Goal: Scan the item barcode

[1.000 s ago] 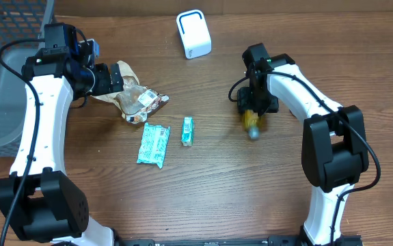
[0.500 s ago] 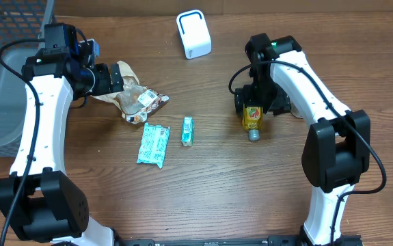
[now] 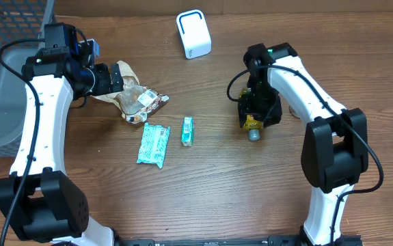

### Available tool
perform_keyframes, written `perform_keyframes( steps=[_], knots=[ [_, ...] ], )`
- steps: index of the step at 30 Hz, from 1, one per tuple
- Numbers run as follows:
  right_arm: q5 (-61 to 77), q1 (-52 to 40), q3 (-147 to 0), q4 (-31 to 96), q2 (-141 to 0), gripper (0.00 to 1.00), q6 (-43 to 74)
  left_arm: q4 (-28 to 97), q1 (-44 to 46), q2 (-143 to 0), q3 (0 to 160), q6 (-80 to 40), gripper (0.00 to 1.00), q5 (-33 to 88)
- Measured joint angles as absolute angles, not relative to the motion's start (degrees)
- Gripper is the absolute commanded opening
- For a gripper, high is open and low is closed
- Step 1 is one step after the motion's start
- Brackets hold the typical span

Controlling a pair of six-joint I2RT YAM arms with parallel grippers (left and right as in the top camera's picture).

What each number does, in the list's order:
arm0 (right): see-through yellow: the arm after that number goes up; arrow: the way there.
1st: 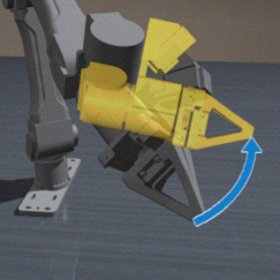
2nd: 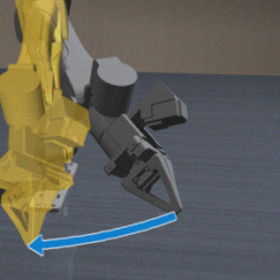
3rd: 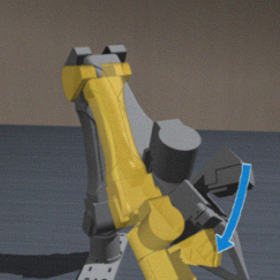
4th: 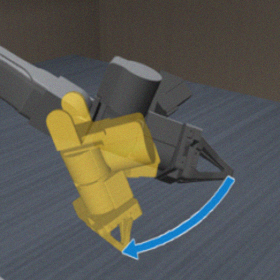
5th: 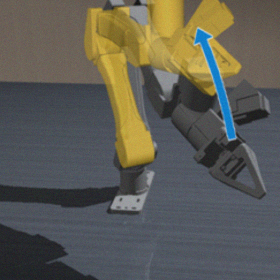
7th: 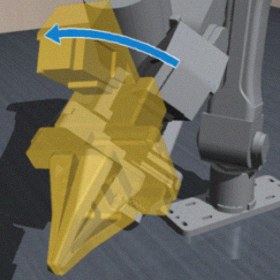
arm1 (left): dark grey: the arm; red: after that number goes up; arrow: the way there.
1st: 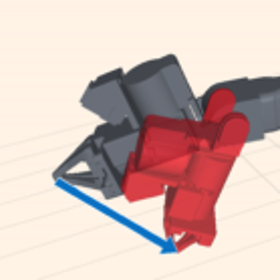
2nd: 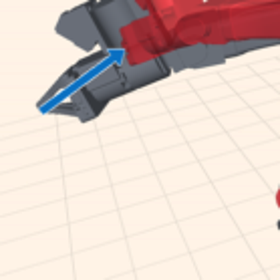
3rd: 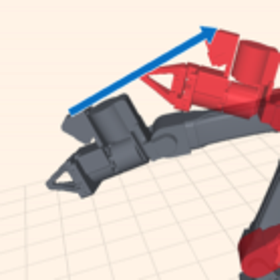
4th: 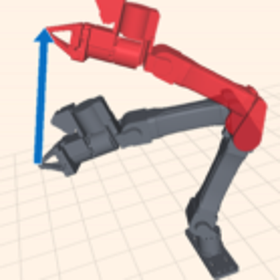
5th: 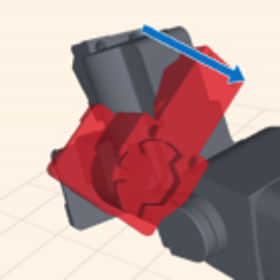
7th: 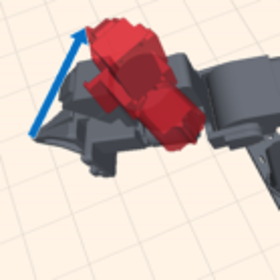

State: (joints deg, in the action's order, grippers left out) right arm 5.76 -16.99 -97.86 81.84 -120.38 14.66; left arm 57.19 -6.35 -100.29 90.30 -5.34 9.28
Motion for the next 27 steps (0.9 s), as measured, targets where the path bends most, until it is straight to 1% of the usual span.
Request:
perform_keyframes(
  steps=[4,8,11,16,22,27],
  knots=[
    [5.50,-17.04,-97.86,82.54,-119.72,0.64,15.44,57.19,-6.35,-100.29,90.30,-5.34,1.00,9.28],
    [2.98,-17.21,-97.78,84.44,-115.02,0.65,17.34,57.17,-6.35,-100.29,90.30,-5.34,1.00,9.28],
    [1.04,-17.50,-96.40,83.61,-109.30,0.65,18.70,57.19,-6.35,-100.29,90.30,-5.34,0.99,9.28],
    [-0.34,-18.79,-89.25,77.67,-103.31,0.65,19.92,57.21,-6.35,-100.29,90.30,-5.34,1.00,9.28],
    [-0.49,-19.22,-78.67,69.84,-103.90,0.65,20.38,57.17,-6.35,-100.29,90.30,-5.34,1.00,9.28],
    [-0.47,-19.22,-74.37,62.04,-103.90,0.63,20.71,57.19,-6.35,-100.29,90.30,-5.34,1.00,9.28]
  ],
)
